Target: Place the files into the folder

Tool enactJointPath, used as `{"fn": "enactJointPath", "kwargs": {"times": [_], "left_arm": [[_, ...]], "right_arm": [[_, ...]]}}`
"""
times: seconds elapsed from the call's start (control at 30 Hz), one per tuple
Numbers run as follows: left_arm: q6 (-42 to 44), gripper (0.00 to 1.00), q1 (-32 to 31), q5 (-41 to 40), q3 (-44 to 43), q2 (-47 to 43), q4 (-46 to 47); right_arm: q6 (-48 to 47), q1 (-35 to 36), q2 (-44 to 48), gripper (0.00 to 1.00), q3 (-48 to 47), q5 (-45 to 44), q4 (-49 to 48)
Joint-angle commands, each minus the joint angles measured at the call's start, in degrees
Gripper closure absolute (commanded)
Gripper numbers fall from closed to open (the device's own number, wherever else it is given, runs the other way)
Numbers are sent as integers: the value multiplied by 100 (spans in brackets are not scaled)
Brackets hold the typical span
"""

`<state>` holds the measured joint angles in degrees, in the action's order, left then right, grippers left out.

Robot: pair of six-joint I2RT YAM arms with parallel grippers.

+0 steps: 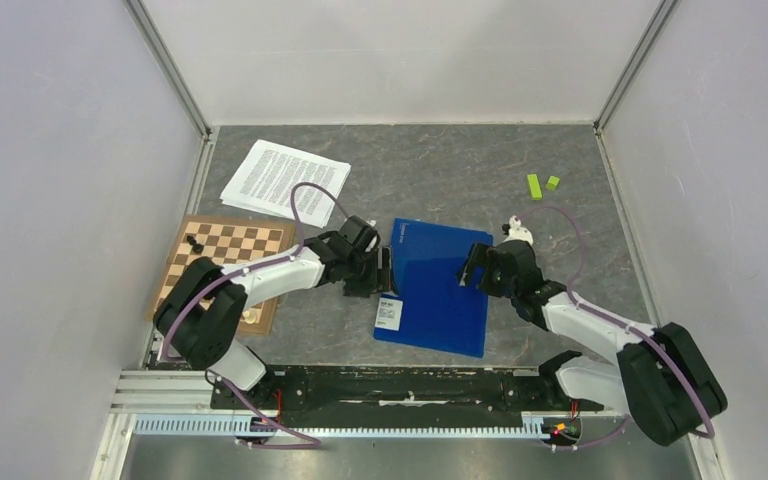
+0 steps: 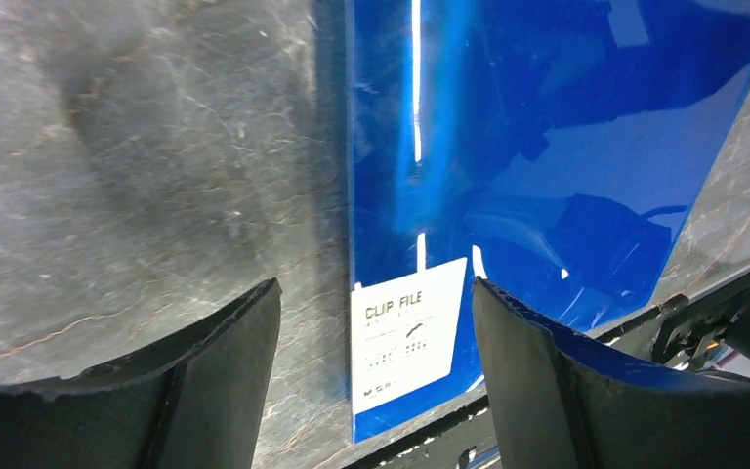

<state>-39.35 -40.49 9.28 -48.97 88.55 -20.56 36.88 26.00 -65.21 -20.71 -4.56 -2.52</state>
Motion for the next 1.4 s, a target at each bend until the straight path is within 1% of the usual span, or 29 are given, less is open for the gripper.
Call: {"fn": "enactJointPath", "kwargs": {"times": [0.0,0.07,0.13,0.27,0.33,0.4,0.5,0.57,0.67,0.7,0.77,0.8,0.83,0.9,0.97,1.0,1.07,1.37], "left_arm": [[-427,24,-281,124,91,154,439],[-594,26,-410,133,132,203,555],[-721,28,-515,136,158,223,645],[-910,30,-625,3,169,173,671],[-906,30,-618,-315,124,54,449],[-803,30,-609,-794,28,-110,93],[-533,30,-609,-1403,-202,-401,-372],[-315,30,-609,-1587,-448,-540,-644],[-112,33,-609,-1536,-765,-644,-739],[-55,36,-609,-1457,-855,-621,-735],[6,48,-601,-1303,-996,-460,-651],[15,56,-580,-1266,-1053,-326,-637],[2,66,-552,-1219,-1095,-187,-638],[-75,82,-504,-1176,-1079,-34,-597],[-121,92,-465,-1232,-991,33,-538],[-125,95,-456,-1275,-952,53,-524],[-118,98,-421,-1382,-827,103,-486],[-171,98,-254,-1411,-384,221,-195]], "right_arm": [[-318,-33,-768,1,-355,437,-419],[-419,-33,-1219,1,-729,769,-539],[-537,-33,-1634,1,-1137,912,-570],[-770,-38,-2272,1,-1953,1023,-450],[-874,-42,-2394,1,-2261,905,-209],[-920,-88,-2315,1,-2348,682,7],[-970,-247,-2037,1,-2228,503,243],[-998,-337,-1768,1,-2064,491,472],[-1024,-350,-1294,1,-1738,504,602],[-1016,-350,-1124,1,-1638,516,619],[-1005,-349,-835,1,-1427,527,683],[-984,-350,-701,1,-1321,526,717],[-955,-350,-543,1,-1210,553,729],[-938,-345,-309,1,-1043,628,742],[-954,-350,-127,1,-942,677,788],[-978,-350,-65,1,-912,692,822],[-1050,-350,24,1,-883,705,903],[-1180,-349,79,1,-826,844,875]]}}
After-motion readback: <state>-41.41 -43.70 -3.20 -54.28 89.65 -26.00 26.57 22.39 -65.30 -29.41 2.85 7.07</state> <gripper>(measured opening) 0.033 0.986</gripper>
